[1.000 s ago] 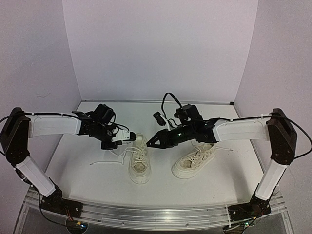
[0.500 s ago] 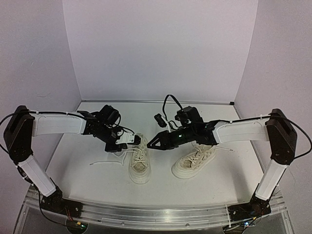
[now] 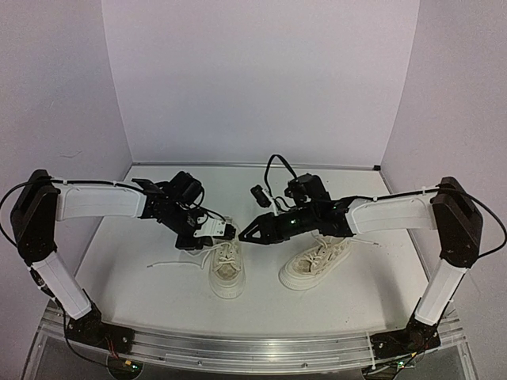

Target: Tie the shoes

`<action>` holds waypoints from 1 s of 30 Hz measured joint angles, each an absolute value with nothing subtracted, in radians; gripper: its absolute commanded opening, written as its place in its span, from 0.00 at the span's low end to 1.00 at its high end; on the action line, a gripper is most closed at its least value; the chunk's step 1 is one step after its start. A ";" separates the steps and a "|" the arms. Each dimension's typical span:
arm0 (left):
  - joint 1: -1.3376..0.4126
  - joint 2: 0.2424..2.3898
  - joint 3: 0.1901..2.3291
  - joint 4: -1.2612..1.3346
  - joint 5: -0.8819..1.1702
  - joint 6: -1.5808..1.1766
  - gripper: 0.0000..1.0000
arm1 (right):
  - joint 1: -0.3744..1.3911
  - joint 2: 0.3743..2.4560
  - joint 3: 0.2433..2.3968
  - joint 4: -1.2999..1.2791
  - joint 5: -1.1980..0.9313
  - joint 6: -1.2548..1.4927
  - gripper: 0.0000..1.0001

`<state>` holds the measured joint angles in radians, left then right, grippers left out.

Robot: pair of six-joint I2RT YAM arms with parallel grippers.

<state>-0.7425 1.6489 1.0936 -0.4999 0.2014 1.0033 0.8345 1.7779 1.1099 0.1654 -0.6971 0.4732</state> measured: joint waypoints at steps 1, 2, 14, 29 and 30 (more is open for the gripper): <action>-0.746 1.649 1.094 -0.511 0.202 1.004 0.00 | 0.834 1.778 1.110 0.166 -0.697 0.474 0.40; -0.750 1.649 1.095 -0.523 0.202 1.006 0.00 | 0.834 1.778 1.110 0.167 -0.698 0.475 0.40; -0.782 1.646 1.099 -0.575 0.199 1.023 0.00 | 0.849 1.788 1.093 0.187 -0.701 0.495 0.43; -0.827 1.643 1.099 -0.494 0.251 0.978 0.00 | 0.854 1.846 1.082 0.212 -0.719 0.497 0.45; -0.827 1.643 1.099 -0.487 0.255 0.974 0.00 | 0.854 1.862 1.083 0.215 -0.722 0.497 0.45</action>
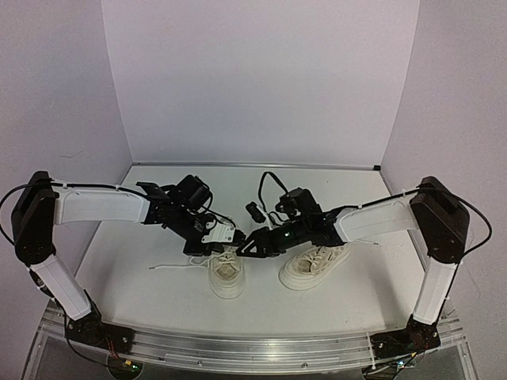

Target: Tie the shoes

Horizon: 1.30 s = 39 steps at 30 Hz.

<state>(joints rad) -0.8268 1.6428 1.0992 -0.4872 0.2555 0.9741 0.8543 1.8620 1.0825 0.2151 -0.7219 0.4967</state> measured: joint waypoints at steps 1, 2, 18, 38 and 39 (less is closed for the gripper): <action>-0.827 1.643 1.099 -0.483 0.259 0.971 0.00 | 0.854 1.880 1.083 0.216 -0.724 0.496 0.45; -0.827 1.643 1.099 -0.477 0.261 0.969 0.00 | 0.854 1.897 1.085 0.216 -0.726 0.495 0.45; -0.827 1.643 1.099 -0.446 0.267 0.968 0.00 | 0.854 1.978 1.171 0.257 -0.799 0.495 0.40; -0.827 1.644 1.099 -0.442 0.268 0.968 0.00 | 0.853 2.027 1.190 0.263 -0.807 0.498 0.21; -0.827 1.644 1.099 -0.442 0.268 0.968 0.00 | 0.852 2.027 1.190 0.263 -0.807 0.498 0.20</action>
<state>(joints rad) -0.8268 1.6436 1.0992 -0.4421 0.2680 0.9680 0.8524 2.0270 1.1896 0.2632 -0.8072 0.4980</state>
